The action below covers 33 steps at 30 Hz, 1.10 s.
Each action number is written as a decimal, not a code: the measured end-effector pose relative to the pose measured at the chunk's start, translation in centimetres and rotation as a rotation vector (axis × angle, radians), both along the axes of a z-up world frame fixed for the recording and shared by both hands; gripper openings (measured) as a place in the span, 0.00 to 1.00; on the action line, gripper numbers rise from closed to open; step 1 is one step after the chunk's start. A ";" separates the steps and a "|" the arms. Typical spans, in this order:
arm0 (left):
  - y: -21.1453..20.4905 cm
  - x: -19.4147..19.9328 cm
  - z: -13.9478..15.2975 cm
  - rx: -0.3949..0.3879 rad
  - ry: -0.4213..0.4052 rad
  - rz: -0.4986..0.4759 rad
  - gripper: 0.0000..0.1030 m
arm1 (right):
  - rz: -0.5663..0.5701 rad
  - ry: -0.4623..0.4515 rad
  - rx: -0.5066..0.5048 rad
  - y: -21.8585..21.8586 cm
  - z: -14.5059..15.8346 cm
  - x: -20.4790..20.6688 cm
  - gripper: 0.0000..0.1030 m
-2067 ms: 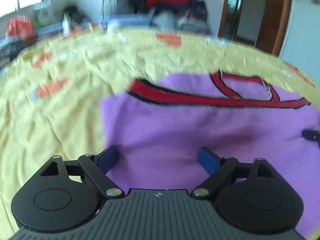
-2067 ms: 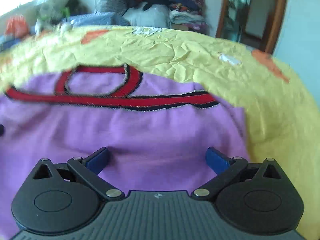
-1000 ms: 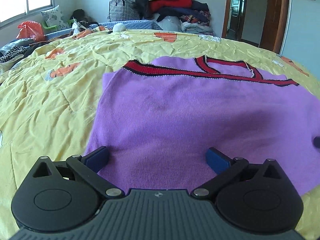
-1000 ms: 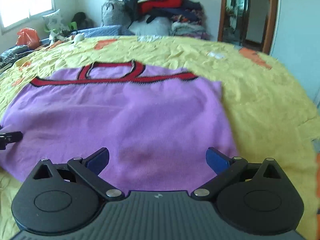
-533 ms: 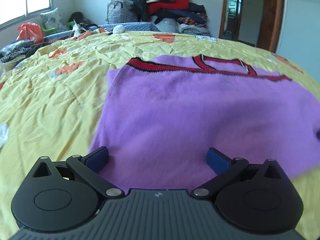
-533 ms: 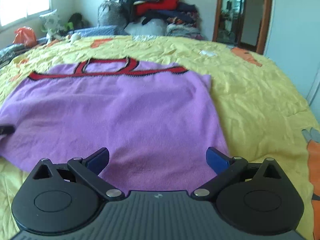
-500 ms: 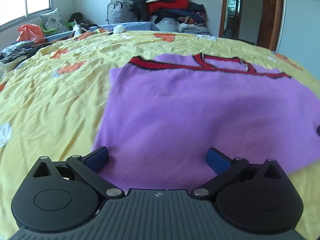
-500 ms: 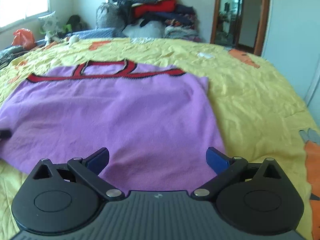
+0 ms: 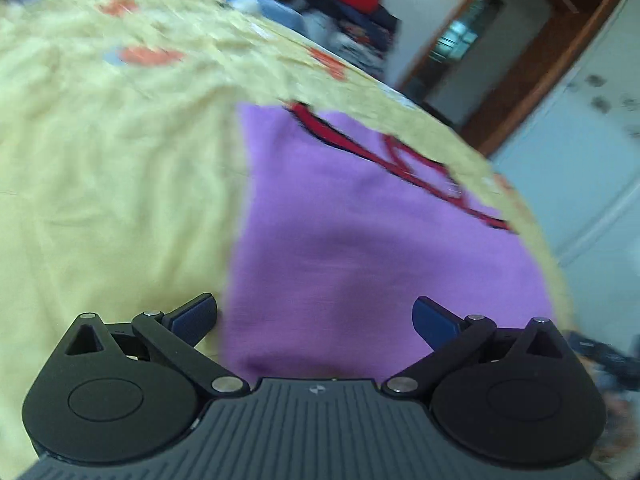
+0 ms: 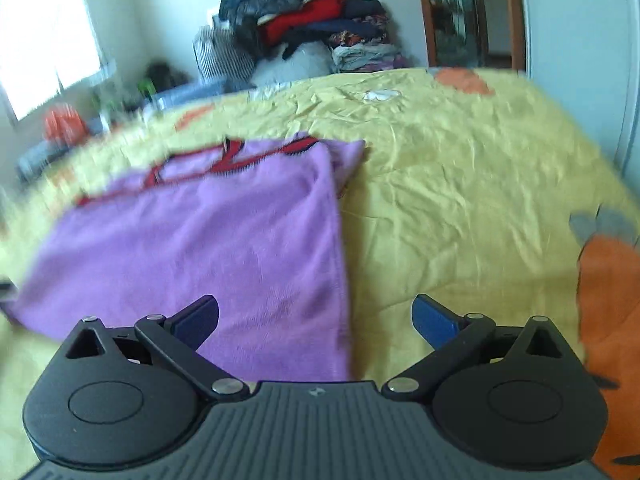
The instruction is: Fold small clothes
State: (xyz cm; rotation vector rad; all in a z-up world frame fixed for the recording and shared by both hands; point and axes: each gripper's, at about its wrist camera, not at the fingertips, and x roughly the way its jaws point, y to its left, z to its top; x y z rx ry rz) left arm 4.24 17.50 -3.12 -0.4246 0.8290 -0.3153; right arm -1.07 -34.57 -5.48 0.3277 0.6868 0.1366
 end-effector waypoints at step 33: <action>4.2 -1.0 -2.0 -0.253 0.227 -0.115 0.43 | -0.019 0.005 0.232 -1.5 0.5 -5.7 1.00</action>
